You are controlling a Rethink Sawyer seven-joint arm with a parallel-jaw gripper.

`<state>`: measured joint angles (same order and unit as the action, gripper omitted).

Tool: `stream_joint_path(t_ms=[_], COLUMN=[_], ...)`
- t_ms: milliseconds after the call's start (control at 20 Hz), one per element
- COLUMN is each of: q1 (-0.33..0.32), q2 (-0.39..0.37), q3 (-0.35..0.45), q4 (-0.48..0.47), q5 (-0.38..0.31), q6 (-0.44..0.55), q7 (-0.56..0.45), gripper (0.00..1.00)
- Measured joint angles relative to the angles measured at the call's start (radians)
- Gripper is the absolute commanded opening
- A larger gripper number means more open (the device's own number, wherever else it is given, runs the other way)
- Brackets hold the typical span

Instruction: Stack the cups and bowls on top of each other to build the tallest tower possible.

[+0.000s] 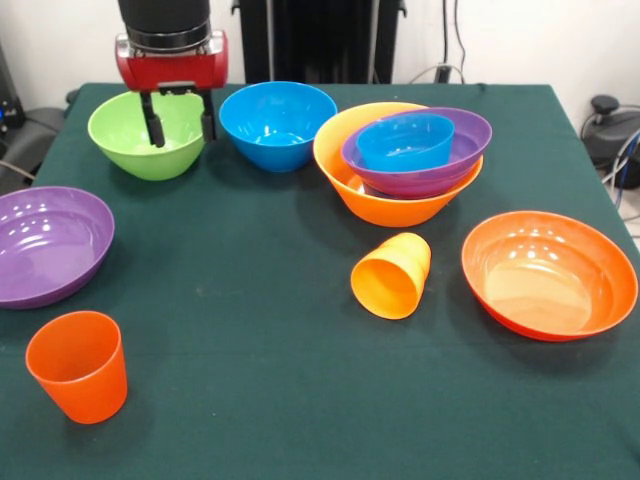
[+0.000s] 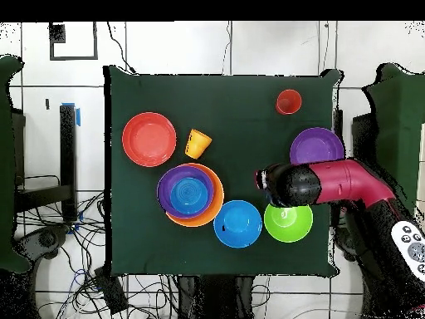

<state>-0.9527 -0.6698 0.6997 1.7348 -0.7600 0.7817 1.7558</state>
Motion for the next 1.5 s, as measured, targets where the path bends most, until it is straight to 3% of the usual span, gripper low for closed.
stream_joint_path(t_ms=[750, 1250, 1500], q1=[-0.007, 0.004, 0.006], q2=[0.025, 0.116, 0.121], q3=[-0.002, -0.016, -0.016], q4=[-0.013, -0.015, -0.015], q5=[-0.051, -0.131, -0.135], q6=[0.015, 0.015, 0.015], q7=[-0.053, -0.053, -0.053], gripper=[1.0, 1.0, 1.0])
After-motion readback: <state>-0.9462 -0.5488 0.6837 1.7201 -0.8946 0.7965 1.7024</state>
